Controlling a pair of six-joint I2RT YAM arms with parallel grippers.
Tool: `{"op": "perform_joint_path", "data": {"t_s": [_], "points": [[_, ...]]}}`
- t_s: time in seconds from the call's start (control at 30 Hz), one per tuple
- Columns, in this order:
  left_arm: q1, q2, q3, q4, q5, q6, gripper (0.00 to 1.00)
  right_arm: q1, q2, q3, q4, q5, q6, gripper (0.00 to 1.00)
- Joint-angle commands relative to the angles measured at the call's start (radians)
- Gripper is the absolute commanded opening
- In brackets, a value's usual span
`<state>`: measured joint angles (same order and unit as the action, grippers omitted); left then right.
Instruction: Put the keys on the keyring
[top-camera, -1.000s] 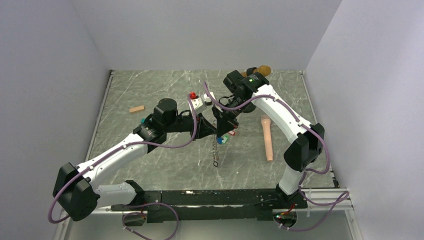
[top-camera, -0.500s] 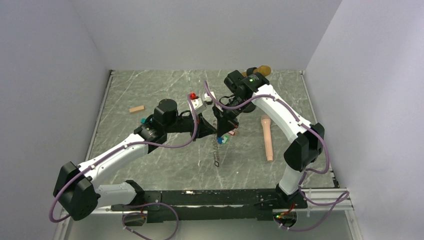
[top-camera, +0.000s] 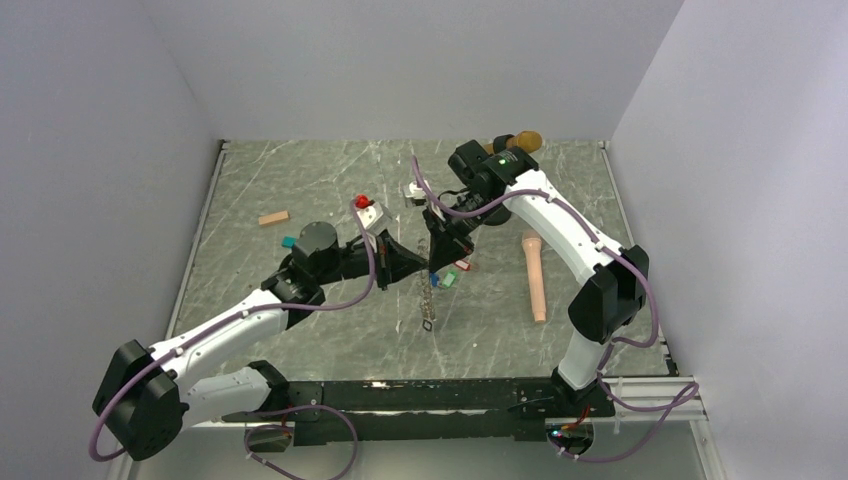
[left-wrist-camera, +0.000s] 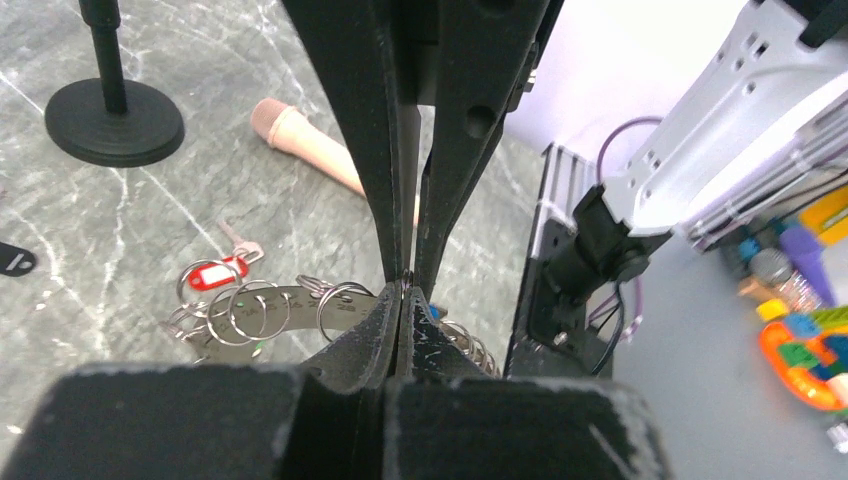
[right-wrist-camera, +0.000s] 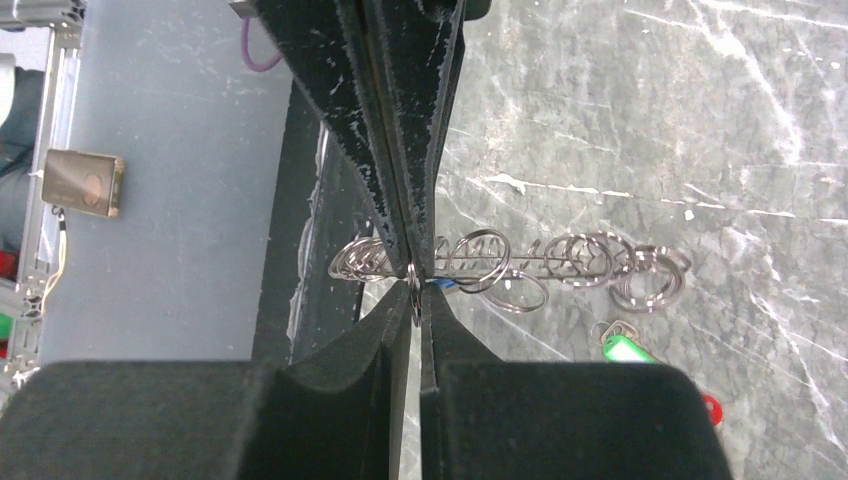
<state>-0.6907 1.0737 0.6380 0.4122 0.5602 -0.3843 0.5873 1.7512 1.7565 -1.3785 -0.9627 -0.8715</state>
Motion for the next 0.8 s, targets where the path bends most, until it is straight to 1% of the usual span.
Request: {"op": "perform_joint_path", "data": {"t_s": [0.0, 0.13, 0.37, 0.63, 0.77], "points": [[-0.002, -0.03, -0.072, 0.329, -0.104, -0.157, 0.0, -0.006, -0.055, 0.008, 0.007, -0.098, -0.016, 0.13], [-0.017, -0.027, -0.124, 0.473, -0.184, -0.199, 0.0, -0.007, -0.057, -0.01, 0.017, -0.127, -0.019, 0.13], [-0.043, -0.003, -0.171, 0.663, -0.321, -0.227, 0.0, -0.006, -0.05, -0.031, 0.016, -0.159, -0.03, 0.13], [-0.06, 0.035, -0.196, 0.786, -0.387, -0.223, 0.0, -0.008, -0.051, -0.04, 0.016, -0.188, -0.043, 0.14], [-0.061, 0.045, -0.205, 0.797, -0.389, -0.221, 0.0, -0.019, -0.059, -0.036, 0.014, -0.196, -0.043, 0.18]]}}
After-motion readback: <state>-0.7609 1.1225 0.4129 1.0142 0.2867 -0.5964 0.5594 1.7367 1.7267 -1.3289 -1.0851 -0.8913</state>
